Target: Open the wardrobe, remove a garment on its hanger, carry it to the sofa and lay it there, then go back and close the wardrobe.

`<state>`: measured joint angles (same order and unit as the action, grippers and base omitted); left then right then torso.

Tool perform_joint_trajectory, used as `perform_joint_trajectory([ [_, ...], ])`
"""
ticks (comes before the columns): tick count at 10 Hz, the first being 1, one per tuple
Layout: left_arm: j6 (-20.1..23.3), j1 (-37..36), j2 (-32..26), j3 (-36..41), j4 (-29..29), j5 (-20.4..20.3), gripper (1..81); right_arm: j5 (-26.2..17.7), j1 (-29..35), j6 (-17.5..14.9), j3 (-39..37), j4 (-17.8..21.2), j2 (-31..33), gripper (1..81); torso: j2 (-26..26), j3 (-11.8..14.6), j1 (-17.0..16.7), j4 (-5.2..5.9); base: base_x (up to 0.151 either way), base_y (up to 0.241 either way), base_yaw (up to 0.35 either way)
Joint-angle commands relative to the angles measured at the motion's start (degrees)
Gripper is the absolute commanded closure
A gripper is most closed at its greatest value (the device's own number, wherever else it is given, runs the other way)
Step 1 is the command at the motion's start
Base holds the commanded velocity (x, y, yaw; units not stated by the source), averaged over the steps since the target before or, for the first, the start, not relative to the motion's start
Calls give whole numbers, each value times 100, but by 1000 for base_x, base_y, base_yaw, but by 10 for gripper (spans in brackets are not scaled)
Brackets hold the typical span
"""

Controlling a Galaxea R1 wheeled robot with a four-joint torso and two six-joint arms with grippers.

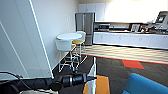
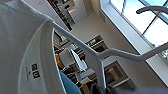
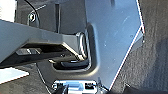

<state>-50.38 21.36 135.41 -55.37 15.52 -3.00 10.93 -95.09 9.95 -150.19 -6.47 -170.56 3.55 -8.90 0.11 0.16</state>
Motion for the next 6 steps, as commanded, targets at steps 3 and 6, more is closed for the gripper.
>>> perform_joint_trajectory([
  [3, 64, -804, -181, 334, 232, -307, 811, -311, 117, -10, 9, -56, -7, 10, 0, 2, 0, 0, 0, 0, -230],
  [6, 64, -804, -233, 403, 285, -307, 811, -311, 117, -10, 17, -56, -16, 10, 0, 2, 0, 0, 0, 0, -231],
])
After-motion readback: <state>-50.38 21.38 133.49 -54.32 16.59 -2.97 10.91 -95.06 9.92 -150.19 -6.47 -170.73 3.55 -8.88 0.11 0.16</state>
